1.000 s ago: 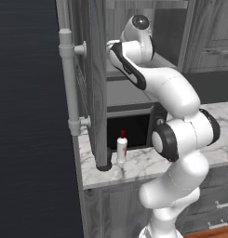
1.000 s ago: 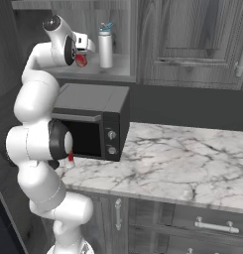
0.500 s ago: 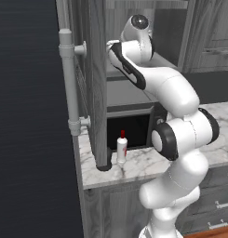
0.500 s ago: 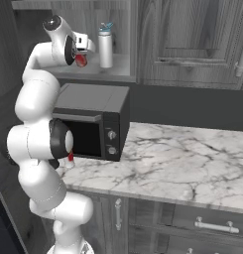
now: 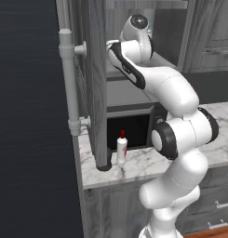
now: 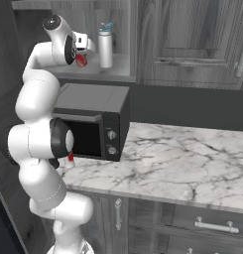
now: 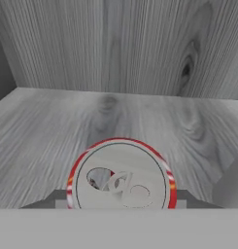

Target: Sort all alcoholic drinks to one cabinet, and non-alcoholic drinks to the other.

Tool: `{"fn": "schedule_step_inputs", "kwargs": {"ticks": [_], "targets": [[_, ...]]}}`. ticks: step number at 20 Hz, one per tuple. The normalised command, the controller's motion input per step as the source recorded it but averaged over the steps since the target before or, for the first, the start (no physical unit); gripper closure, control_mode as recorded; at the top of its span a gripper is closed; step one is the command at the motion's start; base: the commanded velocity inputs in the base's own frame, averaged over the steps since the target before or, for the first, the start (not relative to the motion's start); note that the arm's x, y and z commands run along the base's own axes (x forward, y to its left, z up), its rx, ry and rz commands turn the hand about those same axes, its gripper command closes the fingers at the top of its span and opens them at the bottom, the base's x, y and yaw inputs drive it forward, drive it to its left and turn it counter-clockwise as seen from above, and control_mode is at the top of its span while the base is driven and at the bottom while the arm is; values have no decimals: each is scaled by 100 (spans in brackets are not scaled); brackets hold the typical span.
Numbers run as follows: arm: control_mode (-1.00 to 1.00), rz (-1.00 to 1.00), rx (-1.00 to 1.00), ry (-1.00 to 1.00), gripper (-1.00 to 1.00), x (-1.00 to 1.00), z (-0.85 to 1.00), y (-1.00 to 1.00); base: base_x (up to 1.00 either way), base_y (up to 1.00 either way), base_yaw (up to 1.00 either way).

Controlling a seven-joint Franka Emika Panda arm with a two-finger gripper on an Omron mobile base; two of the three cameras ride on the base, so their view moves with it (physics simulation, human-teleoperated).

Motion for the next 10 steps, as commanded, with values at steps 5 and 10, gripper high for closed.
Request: {"fn": "schedule_step_inputs", "kwargs": {"ticks": [5, 10], "targets": [[-100, 0, 0, -3, -100, 12, -13, 2, 0, 0, 0], [-100, 0, 0, -4, -100, 8, -5, 0, 0, 0, 0]]}}
